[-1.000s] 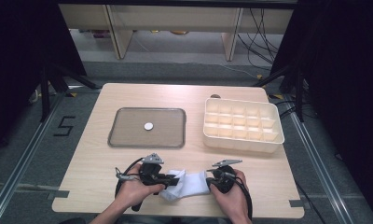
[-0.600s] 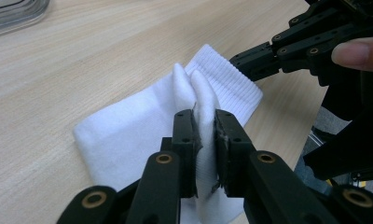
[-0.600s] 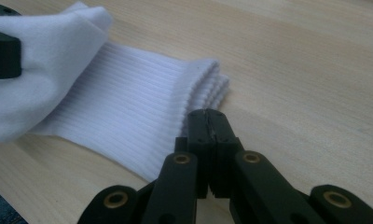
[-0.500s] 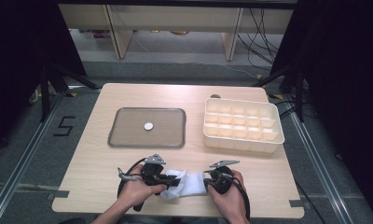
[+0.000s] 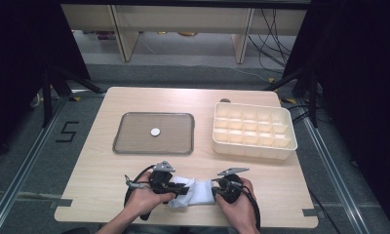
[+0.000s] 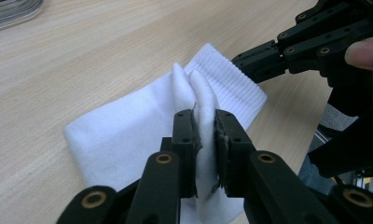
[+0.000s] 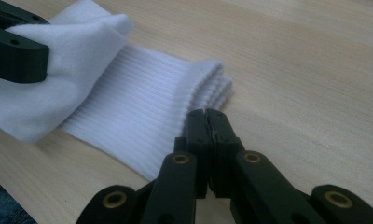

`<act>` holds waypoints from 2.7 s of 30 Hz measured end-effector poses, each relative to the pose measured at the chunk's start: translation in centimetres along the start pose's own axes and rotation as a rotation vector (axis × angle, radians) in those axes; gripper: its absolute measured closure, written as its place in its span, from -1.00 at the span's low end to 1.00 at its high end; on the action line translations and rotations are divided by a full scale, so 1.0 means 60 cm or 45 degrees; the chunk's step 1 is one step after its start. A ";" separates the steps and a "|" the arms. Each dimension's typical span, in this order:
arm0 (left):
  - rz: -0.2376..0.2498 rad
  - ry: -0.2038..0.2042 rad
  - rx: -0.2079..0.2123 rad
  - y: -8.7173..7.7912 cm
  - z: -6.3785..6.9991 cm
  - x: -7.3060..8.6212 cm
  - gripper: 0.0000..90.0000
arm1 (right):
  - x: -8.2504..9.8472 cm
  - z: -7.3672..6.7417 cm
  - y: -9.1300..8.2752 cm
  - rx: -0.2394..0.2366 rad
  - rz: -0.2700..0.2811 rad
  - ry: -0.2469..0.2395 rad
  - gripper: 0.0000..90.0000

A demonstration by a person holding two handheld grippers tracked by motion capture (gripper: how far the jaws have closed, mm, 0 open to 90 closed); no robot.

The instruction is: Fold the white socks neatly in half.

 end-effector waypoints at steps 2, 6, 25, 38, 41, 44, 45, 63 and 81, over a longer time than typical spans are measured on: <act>0.002 -0.003 0.003 0.001 0.003 -0.001 0.76 | -0.001 0.000 -0.002 -0.024 -0.016 -0.002 0.98; -0.008 0.006 0.002 0.004 0.003 -0.003 0.76 | -0.002 -0.002 0.000 -0.004 0.003 0.011 0.98; -0.027 0.016 -0.004 0.022 0.007 -0.001 0.73 | 0.000 -0.006 0.004 -0.013 -0.023 -0.002 0.96; -0.009 0.006 -0.009 0.031 0.009 -0.005 0.72 | 0.001 -0.007 0.004 0.000 -0.014 -0.004 0.94; -0.008 0.014 -0.010 0.033 0.009 -0.006 0.71 | 0.001 -0.008 0.004 0.001 -0.008 -0.002 0.93; -0.002 -0.007 -0.015 0.035 0.010 -0.006 0.69 | 0.001 -0.007 0.005 -0.093 0.016 0.003 0.93; 0.003 -0.005 -0.016 0.036 0.009 -0.006 0.68 | 0.002 -0.007 0.004 -0.089 0.013 0.005 0.92; 0.034 -0.024 0.012 0.043 0.014 -0.014 0.42 | 0.002 -0.003 0.002 -0.067 0.021 0.009 0.88; 0.103 0.073 0.027 0.007 0.028 -0.020 0.62 | 0.004 -0.003 0.001 -0.103 0.029 0.037 0.88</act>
Point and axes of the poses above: each handheld gripper's, and its own axes: y roughly forward along the jaws, x roughly out of its underside, z roughly to its right, the point moved 2 cm from there along y, roughly forward along the jaws, and after that the axes turned 10 degrees about -y, right-handed, at the moved point
